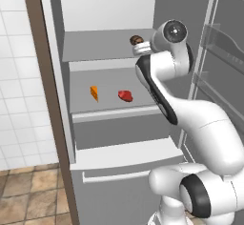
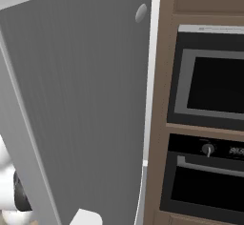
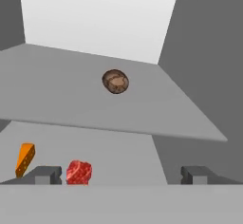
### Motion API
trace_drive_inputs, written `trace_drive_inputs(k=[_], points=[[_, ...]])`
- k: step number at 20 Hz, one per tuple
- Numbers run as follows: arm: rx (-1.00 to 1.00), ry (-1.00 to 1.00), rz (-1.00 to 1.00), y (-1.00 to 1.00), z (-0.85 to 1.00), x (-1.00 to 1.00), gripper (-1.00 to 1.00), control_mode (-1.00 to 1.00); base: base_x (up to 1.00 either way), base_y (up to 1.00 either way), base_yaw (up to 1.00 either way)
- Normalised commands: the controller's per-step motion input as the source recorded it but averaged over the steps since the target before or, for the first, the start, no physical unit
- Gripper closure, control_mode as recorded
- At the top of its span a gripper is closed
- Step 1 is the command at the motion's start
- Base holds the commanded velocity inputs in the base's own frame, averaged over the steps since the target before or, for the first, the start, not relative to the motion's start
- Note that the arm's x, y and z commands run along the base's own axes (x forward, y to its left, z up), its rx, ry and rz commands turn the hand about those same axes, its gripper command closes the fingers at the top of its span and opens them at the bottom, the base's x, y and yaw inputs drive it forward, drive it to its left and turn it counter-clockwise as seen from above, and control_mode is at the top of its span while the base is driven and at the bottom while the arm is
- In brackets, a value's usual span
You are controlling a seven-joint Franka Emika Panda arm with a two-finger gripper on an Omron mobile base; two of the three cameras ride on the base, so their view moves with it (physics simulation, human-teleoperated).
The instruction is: Take the cheese, steak, and potato from the fridge and place them on the plate on the dining counter to create an appetizer plate.
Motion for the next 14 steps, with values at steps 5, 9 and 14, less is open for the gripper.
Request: trace_drive_inputs(k=[5, 9, 14], points=[[0.00, 0.13, -0.05, 0.00, 0.00, 0.30, -1.00, -1.00, 0.00, 0.00, 0.00], [0.00, 0.02, -0.04, 0.00, -0.14, 0.33, -1.00, -1.00, 0.00, 0.00, 0.00], [0.00, 0.00, -0.02, 0.00, -0.26, 0.32, -1.00, -1.00, 0.00, 0.00, 0.00]])
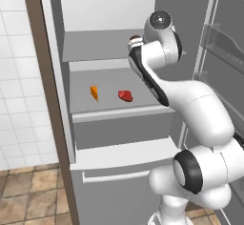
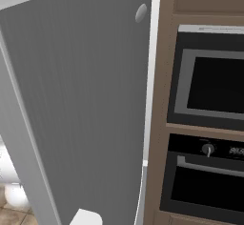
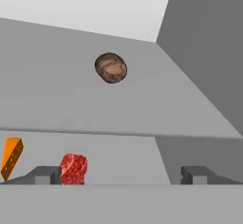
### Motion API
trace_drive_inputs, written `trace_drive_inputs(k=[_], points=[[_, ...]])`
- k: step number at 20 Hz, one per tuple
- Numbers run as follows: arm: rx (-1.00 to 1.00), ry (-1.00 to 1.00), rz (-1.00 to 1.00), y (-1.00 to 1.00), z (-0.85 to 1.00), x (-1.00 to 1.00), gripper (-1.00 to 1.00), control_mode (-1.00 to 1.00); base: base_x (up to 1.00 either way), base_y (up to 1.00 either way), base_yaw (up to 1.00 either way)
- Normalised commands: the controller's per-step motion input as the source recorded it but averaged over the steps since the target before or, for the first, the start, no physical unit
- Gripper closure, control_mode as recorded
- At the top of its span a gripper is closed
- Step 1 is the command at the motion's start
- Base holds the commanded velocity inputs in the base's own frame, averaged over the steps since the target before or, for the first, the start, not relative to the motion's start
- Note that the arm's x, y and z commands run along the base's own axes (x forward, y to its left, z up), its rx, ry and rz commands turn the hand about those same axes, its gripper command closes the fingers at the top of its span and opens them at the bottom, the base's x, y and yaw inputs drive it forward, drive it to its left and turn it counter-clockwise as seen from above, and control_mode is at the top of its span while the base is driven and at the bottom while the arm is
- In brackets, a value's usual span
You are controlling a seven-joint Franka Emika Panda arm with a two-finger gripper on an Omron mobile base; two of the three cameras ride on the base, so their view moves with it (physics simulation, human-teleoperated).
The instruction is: Take the cheese, steak, and potato from the fridge and place them on the plate on the dining counter to create an appetizer plate.
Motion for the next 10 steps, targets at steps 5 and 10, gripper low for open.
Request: trace_drive_inputs(k=[5, 10], points=[[0.01, 0.00, -0.02, 0.00, -0.13, 0.33, -1.00, -1.00, 0.00, 0.00, 0.00], [0.05, 0.01, -0.03, -0.04, 0.00, 0.36, -1.00, -1.00, 0.00, 0.00, 0.00]])
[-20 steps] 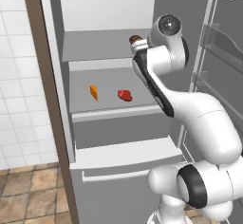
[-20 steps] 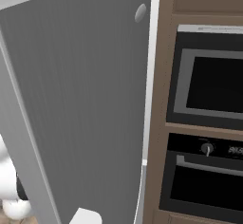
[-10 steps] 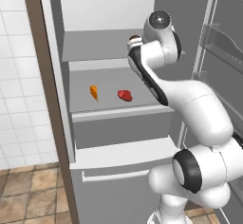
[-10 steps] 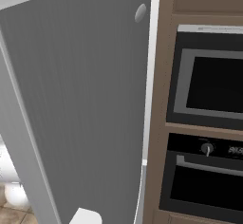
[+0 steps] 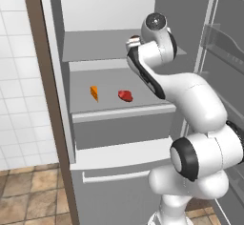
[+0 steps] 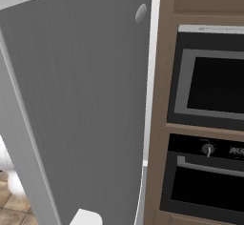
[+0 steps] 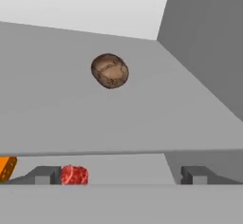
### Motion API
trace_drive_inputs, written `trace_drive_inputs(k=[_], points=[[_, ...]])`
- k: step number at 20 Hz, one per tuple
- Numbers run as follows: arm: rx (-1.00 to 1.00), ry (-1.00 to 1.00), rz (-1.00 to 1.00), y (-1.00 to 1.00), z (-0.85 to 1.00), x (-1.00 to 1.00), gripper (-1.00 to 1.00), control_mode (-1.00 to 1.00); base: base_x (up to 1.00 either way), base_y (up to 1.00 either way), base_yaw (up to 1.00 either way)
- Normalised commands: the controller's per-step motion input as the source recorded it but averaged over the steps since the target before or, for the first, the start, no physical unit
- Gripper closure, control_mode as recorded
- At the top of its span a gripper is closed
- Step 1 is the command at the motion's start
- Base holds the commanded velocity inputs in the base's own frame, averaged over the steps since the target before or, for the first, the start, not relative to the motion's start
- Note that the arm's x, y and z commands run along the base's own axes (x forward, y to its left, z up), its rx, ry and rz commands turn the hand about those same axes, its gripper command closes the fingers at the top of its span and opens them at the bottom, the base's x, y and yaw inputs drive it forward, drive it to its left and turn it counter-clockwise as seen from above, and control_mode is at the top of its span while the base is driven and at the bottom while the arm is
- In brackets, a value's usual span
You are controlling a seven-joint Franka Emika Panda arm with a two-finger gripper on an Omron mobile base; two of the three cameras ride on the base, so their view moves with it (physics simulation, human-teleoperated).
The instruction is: Take the cheese, steak, and potato from the fridge and place them on the plate on the dining counter to create an appetizer plate.
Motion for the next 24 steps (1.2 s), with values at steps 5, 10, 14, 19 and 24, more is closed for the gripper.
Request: trace_drive_inputs(k=[5, 10, 14, 19, 24], points=[[0.05, 0.00, -0.03, -0.05, 0.00, 0.28, -1.00, -1.00, 0.00, 0.00, 0.00], [0.08, 0.00, -0.02, -0.05, 0.00, 0.26, -1.00, -1.00, 0.00, 0.00, 0.00], [0.11, 0.00, -0.01, -0.03, -0.09, 0.23, -1.00, -1.00, 0.00, 0.00, 0.00], [0.11, 0.00, 0.00, -0.06, -0.09, 0.16, -1.00, -1.00, 0.00, 0.00, 0.00], [0.08, 0.00, 0.00, -0.12, 0.00, 0.15, -1.00, -1.00, 0.00, 0.00, 0.00]])
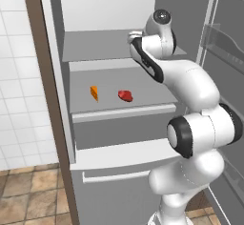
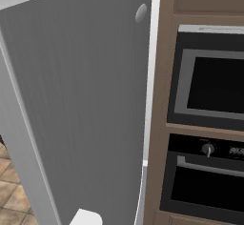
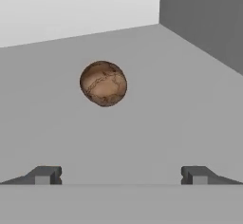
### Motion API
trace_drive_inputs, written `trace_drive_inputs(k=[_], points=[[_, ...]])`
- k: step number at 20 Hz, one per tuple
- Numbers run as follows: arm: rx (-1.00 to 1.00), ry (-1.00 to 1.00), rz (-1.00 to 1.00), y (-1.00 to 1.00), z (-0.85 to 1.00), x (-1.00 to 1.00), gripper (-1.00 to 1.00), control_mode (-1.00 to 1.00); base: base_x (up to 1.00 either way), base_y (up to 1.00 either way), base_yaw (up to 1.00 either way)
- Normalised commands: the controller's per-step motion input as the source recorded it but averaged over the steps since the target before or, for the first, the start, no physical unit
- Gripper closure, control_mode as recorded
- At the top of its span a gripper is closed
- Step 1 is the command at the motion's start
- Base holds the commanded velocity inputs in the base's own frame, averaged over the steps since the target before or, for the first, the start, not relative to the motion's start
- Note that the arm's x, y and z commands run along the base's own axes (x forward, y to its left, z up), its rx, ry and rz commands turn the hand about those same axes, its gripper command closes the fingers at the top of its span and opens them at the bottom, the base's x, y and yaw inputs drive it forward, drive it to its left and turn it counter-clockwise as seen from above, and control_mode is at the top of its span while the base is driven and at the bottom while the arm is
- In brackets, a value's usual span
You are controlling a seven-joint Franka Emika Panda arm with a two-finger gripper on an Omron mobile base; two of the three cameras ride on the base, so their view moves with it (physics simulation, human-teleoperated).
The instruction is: Take the cheese, steak, and potato from the fridge and place them on the plate on the dining counter to create an appetizer plate.
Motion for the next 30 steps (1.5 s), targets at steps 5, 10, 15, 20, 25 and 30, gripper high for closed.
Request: trace_drive_inputs(k=[5, 10, 15, 20, 25, 30], points=[[0.00, 0.00, 0.00, 0.00, -0.07, 0.27, -1.00, -1.00, 0.00, 0.00, 0.00], [0.00, 0.00, 0.00, 0.00, -0.15, 0.34, -1.00, -1.00, 0.00, 0.00, 0.00], [0.00, 0.00, 0.00, 0.00, -0.09, 0.42, -1.00, -1.00, 0.00, 0.00, 0.00], [0.00, 0.00, 0.00, 0.00, 0.00, 0.43, -1.00, -1.00, 0.00, 0.00, 0.00], [0.00, 0.00, 0.00, 0.02, 0.00, 0.42, -1.00, -1.00, 0.00, 0.00, 0.00], [0.00, 0.00, 0.00, 0.02, 0.00, 0.41, -1.00, -1.00, 0.00, 0.00, 0.00]])
